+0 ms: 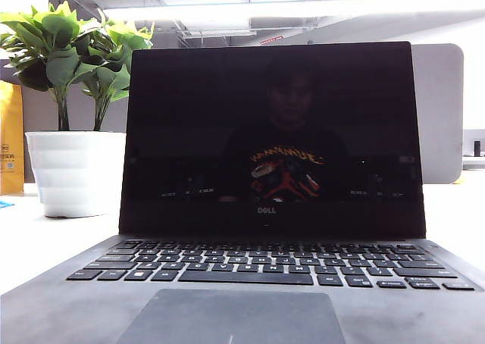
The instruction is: Close the laptop lid.
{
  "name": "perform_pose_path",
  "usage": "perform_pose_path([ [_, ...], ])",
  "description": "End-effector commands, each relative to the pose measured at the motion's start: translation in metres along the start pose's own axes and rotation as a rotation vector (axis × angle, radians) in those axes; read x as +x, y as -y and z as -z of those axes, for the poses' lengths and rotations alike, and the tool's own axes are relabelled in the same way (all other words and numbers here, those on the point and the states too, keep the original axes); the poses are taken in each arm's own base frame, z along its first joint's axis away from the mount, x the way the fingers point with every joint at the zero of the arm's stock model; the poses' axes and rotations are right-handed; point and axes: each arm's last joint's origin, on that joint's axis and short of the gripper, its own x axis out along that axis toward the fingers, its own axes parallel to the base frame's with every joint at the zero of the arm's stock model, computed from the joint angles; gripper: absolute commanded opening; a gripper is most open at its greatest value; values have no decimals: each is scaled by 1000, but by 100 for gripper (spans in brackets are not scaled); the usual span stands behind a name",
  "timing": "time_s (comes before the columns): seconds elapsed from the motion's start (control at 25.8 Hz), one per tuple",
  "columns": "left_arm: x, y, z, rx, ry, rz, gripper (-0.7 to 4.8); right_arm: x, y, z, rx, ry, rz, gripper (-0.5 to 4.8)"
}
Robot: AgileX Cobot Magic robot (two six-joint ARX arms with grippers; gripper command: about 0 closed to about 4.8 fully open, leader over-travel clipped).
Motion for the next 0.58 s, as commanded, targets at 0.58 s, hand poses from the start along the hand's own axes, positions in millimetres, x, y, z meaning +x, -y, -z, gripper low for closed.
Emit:
perform_pose_path([
  [0.58,-8,8,-52,-232,268,144,-5,-8,-7,-41,69,260,-119,-1],
])
